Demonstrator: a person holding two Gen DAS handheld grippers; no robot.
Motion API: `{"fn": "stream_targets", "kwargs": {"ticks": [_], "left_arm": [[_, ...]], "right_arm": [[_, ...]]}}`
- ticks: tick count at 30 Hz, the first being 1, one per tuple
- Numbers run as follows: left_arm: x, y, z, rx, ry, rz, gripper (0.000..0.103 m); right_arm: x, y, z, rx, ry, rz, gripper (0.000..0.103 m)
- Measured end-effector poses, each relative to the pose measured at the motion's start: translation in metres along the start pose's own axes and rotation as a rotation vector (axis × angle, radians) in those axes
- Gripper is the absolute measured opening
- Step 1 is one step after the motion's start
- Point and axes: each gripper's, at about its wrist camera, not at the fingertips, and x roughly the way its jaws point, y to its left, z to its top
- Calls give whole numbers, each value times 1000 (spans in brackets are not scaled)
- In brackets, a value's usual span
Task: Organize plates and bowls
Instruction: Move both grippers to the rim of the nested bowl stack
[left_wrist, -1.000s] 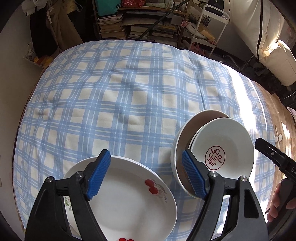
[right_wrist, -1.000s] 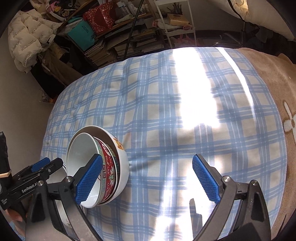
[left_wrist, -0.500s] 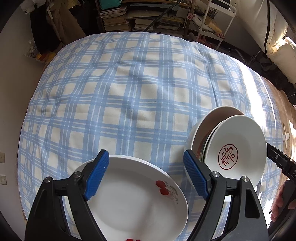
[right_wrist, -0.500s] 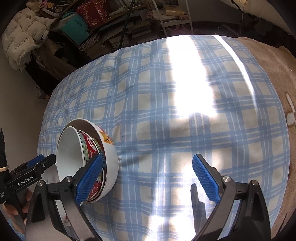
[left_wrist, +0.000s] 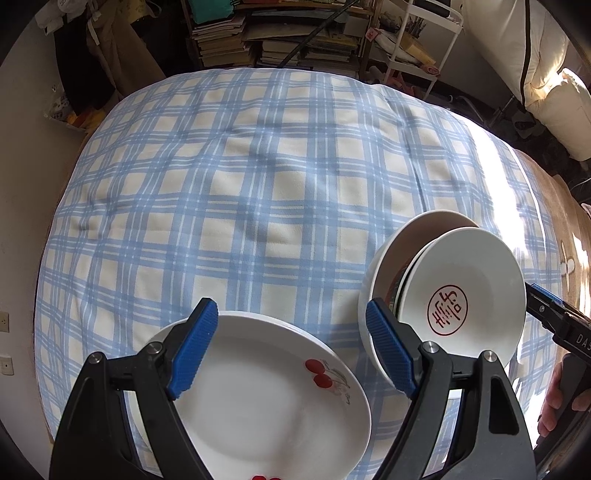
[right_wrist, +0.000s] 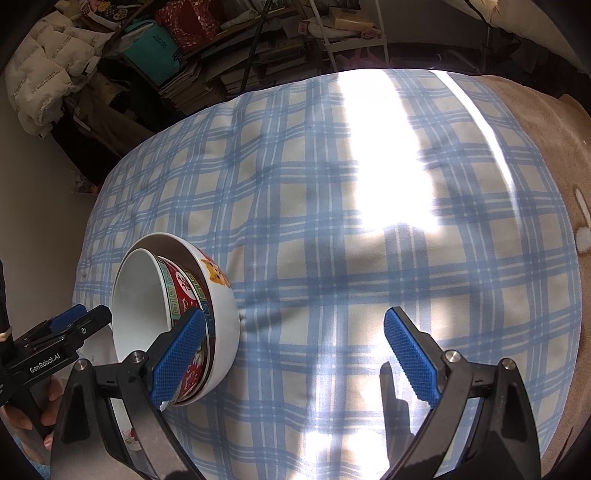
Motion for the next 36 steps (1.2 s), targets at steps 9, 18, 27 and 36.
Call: {"fn": "stream_targets", "kwargs": {"ticks": [9,18,27,36], "left_arm": [[1,-2,4,18,15,14,82],[9,-6,5,33,44,11,82],[9,-9,9,61,69,33,82],[10,-15,17,99,108,63,81]], "right_arm": [[5,3,0,-13,18,-17,100],[6,3,1,-12,20,-11,99],[8,5,3,-5,24,20,90],[7,9,4,0,29,79,65]]}}
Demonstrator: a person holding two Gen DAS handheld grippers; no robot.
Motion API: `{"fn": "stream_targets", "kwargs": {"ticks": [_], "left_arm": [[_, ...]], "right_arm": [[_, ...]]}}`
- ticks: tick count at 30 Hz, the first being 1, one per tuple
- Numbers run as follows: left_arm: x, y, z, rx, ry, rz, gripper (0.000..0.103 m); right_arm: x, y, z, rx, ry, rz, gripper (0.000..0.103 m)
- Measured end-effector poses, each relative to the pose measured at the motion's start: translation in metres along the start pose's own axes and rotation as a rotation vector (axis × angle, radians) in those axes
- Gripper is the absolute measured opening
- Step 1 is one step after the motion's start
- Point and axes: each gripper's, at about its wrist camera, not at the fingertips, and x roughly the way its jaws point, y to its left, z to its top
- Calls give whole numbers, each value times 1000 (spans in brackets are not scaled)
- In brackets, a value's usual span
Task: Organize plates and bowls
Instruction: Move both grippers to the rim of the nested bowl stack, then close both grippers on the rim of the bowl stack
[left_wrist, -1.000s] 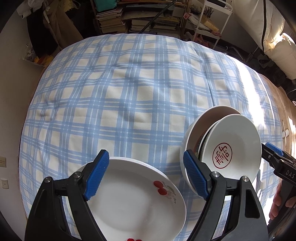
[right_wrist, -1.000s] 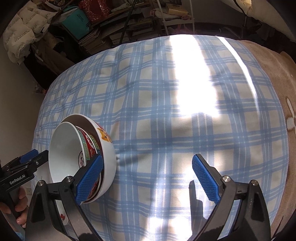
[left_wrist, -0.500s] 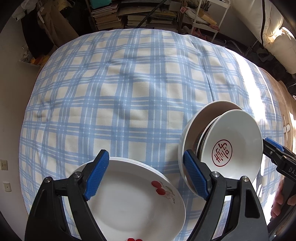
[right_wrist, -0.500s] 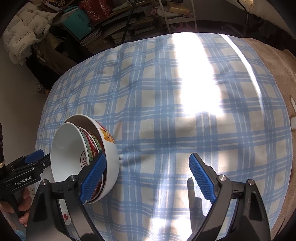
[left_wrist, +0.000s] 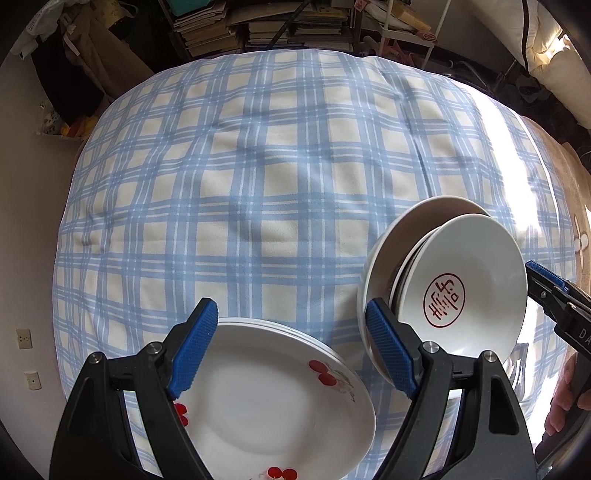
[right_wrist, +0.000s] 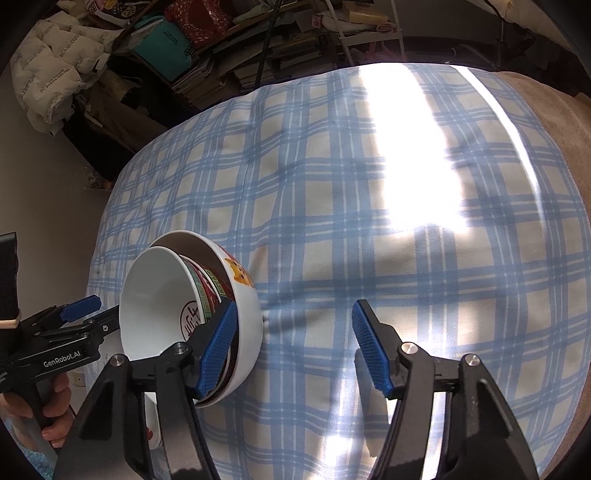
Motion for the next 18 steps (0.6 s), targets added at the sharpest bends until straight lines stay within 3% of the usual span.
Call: {"fn": "stream_targets", "kwargs": {"ticks": [2,4,6,8,11,16,18], "left_arm": [[-1,-3,0,16,-5,16,82],[-2,-5,0,27,-2,23,82],[-2,-7,1,36,2,34,81],[-2,-9,2,44,0,40,79],[-1,-12,1,44,6,-7,60],[4,-14,-2,2,18,-111,30],[9,-13,-3,-27,28,-168,13]], "right_arm": [[0,1,-1,0,4,27,54],[0,3,-1,-5,11,65,32],[1,7,-2,-14,17,95,19],[2,13,-2,-33,20,86,14],[5,20,-3,-57,26,71,7],[6,23,-4,-59,25,43,7],[7,24,-4,-58,25,28,7]]}}
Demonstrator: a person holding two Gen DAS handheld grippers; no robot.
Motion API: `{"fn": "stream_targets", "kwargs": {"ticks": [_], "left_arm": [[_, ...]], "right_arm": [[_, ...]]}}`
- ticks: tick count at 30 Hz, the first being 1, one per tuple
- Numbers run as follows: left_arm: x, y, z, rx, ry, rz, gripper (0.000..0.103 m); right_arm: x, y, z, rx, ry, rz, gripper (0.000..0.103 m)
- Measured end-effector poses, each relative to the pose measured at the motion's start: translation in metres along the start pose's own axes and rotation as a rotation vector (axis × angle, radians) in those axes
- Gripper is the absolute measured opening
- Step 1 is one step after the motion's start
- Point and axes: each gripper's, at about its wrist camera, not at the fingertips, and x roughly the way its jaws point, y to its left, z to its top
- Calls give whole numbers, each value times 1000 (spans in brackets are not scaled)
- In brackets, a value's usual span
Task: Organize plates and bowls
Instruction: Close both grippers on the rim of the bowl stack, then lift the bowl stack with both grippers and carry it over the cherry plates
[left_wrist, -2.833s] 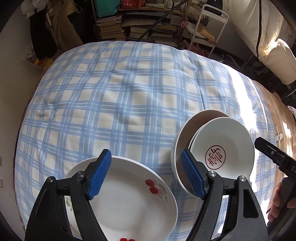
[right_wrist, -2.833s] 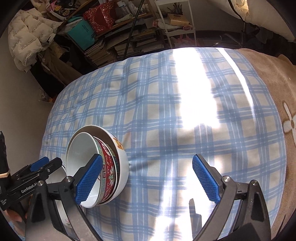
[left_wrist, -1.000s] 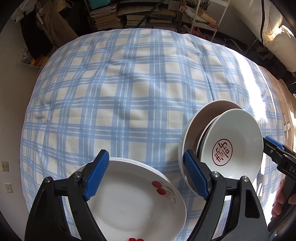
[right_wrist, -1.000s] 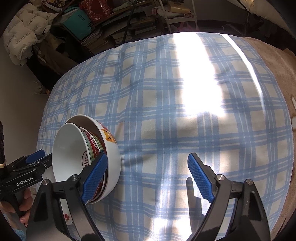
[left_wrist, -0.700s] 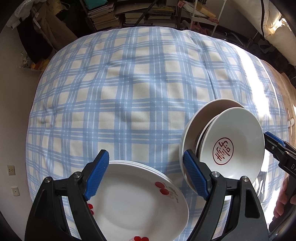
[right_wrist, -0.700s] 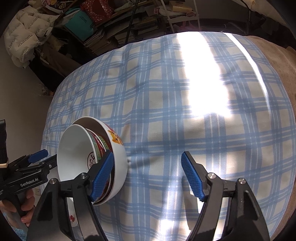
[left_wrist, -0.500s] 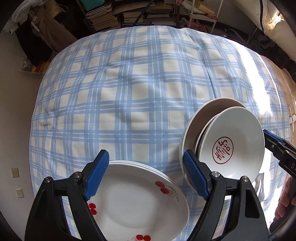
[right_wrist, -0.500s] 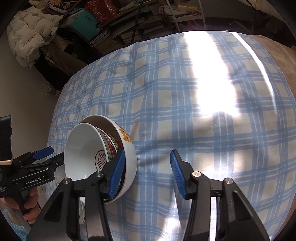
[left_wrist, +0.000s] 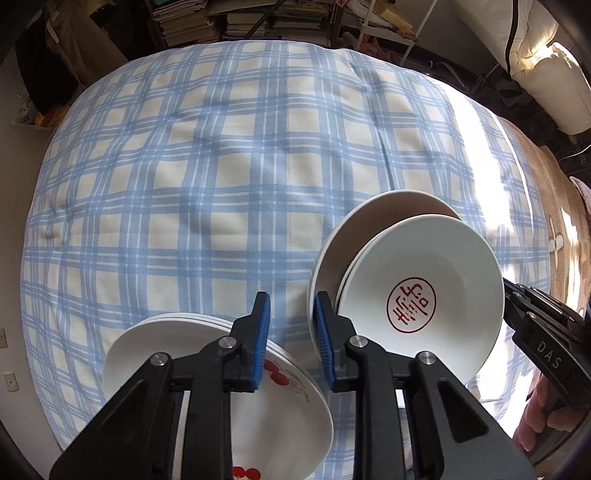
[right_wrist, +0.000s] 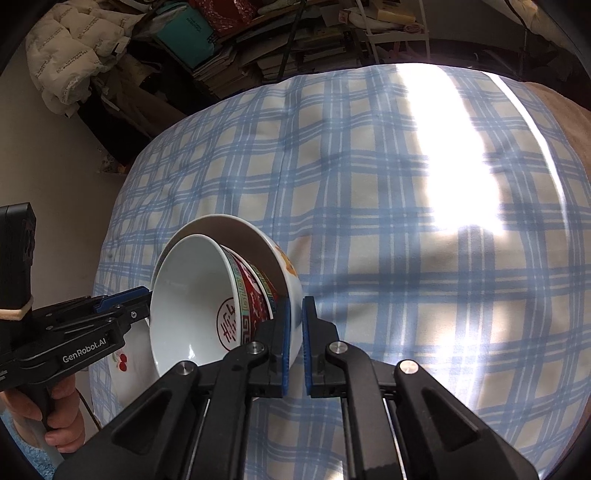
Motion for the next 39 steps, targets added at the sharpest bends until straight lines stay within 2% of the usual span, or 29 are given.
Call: {"fn": "stream_targets", "kwargs": {"ticks": [2,5,20,26,34,39], "left_arm": [[4,2,-2,-25,5,-35,8],[4,0,-5,-20,-20,-35,6],[5,5,-6,-59,-32,-70,4],[6,9,-7,-80,-34,-82,3],[5,6,-10,-74,-50,-58,3],[5,10,-11,-98,-57,-77,3]], "right_arm": [[2,2,-1,-5,4,-10,8],[2,3,0,1,3,-15,8],[7,-2,1,53,17,9,11],[7,2,0,52,7,-6,11],[7,7,1,54,4,-21,11],[6,8,1,49,3,-27,11]]}}
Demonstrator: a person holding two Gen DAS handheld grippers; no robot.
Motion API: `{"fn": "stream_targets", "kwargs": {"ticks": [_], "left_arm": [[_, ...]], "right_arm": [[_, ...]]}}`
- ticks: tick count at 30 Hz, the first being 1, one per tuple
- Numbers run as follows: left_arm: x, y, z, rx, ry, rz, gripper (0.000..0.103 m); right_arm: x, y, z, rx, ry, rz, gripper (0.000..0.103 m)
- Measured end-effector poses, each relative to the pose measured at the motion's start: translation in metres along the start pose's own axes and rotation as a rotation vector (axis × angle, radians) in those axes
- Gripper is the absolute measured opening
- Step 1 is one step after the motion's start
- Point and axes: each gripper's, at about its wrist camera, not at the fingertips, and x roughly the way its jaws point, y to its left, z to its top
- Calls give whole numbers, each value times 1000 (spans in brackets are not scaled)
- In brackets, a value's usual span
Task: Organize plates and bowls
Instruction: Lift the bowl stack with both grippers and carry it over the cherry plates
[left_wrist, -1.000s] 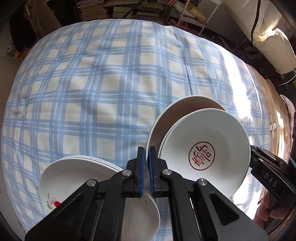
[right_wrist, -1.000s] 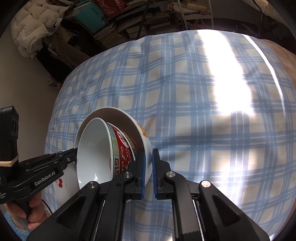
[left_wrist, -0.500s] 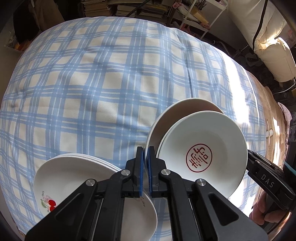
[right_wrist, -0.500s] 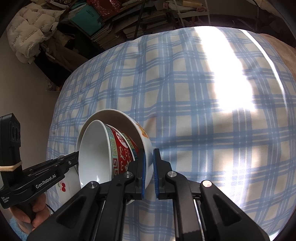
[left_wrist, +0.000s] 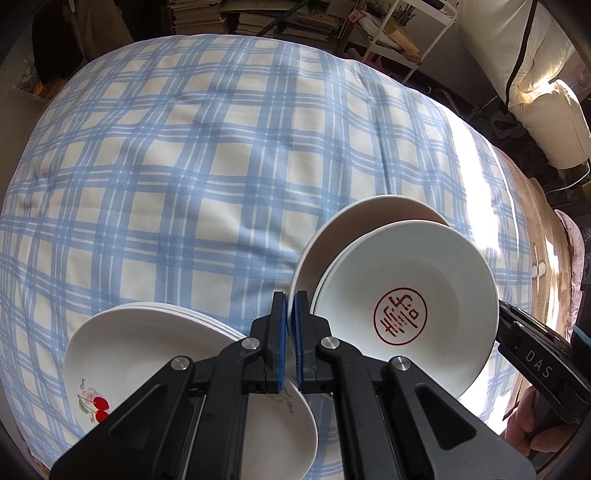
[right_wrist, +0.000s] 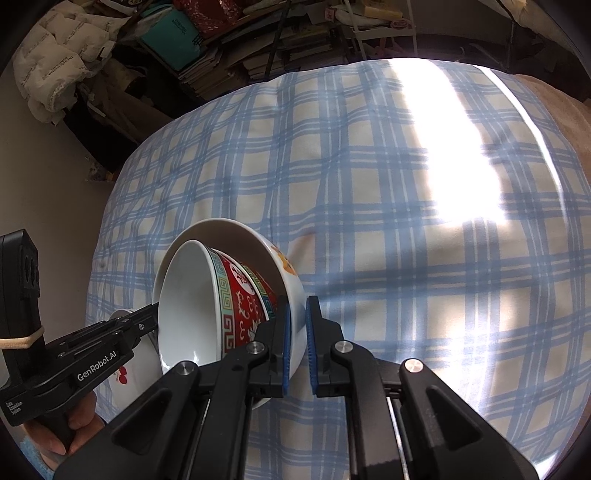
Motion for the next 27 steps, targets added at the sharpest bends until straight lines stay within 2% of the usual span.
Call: {"fn": "stream_targets", "kwargs": {"ticks": [11,18,27], "left_arm": [[-11,-1,1,21,28,-12,2],[-29,-7,0,32,2,-22,2],[-66,-6,-7,46,-21,9,2]], "right_arm": [[-15,10,-2,-10,-31,-38,11],[-33,12,-2,1,-63,-47,11],[-58,28,-11,-4,-76,-24,11]]}}
